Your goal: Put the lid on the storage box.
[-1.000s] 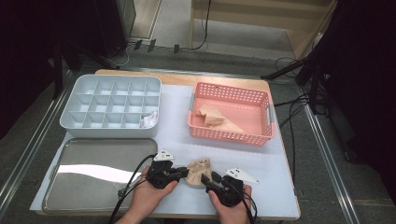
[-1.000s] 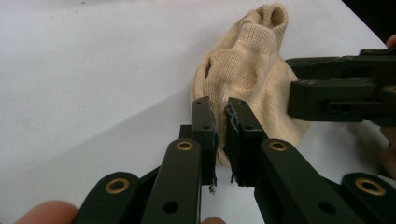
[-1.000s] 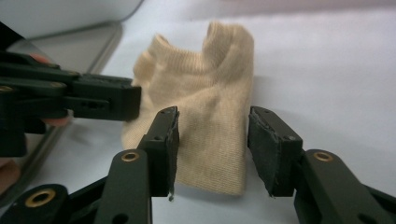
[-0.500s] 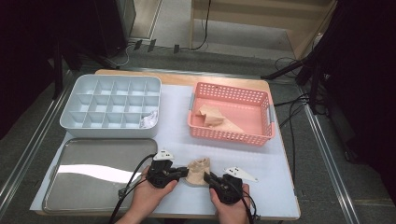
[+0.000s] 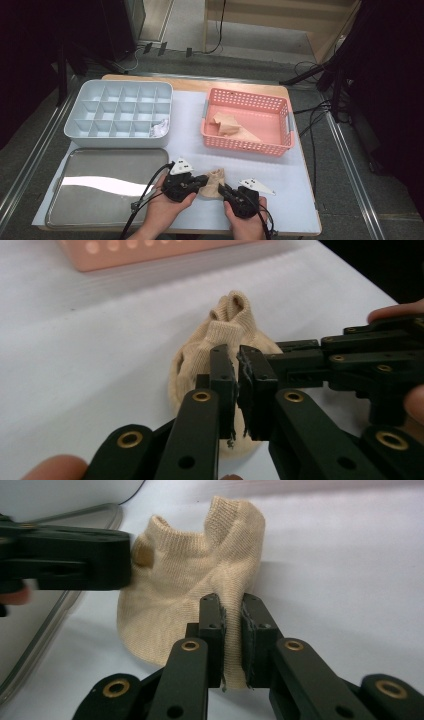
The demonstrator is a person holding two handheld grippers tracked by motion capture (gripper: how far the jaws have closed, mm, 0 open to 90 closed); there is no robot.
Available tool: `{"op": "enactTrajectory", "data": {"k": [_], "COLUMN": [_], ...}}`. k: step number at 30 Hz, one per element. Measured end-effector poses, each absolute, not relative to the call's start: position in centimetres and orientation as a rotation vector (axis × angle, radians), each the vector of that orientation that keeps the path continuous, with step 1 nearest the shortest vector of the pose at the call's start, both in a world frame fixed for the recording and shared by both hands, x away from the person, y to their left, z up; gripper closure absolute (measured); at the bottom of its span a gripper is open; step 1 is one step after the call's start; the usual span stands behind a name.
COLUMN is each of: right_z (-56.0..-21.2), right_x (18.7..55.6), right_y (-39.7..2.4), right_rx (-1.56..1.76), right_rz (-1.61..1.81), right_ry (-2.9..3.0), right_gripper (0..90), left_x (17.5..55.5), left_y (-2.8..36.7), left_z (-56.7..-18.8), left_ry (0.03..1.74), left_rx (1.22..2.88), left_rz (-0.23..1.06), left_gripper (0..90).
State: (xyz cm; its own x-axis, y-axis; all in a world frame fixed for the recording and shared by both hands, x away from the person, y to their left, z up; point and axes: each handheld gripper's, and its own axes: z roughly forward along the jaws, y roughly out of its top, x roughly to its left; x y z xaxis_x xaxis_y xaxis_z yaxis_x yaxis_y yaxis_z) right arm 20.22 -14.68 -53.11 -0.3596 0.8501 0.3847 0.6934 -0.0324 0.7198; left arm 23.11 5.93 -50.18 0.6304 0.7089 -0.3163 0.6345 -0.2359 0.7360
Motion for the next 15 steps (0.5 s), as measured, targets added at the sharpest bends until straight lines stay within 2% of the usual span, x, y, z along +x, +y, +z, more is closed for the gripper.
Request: {"op": "enactTrajectory", "data": {"k": [6, 15], "right_z": [-52.8, -51.7], "right_x": [20.0, 18.8], "right_y": [-14.6, -12.2], "right_rx": [1.622, 1.384], "right_rz": [1.365, 1.313], "right_ry": [2.062, 2.050], "right_gripper": [82.0, 81.1], "left_x": [24.9, 24.7], "left_y": [5.1, 5.2], "left_z": [-51.9, -52.3], "left_ry": [1.129, 1.168], "left_rx": [1.990, 1.957], "left_rz": [0.096, 0.101], "left_gripper": [90.0, 90.0]}}
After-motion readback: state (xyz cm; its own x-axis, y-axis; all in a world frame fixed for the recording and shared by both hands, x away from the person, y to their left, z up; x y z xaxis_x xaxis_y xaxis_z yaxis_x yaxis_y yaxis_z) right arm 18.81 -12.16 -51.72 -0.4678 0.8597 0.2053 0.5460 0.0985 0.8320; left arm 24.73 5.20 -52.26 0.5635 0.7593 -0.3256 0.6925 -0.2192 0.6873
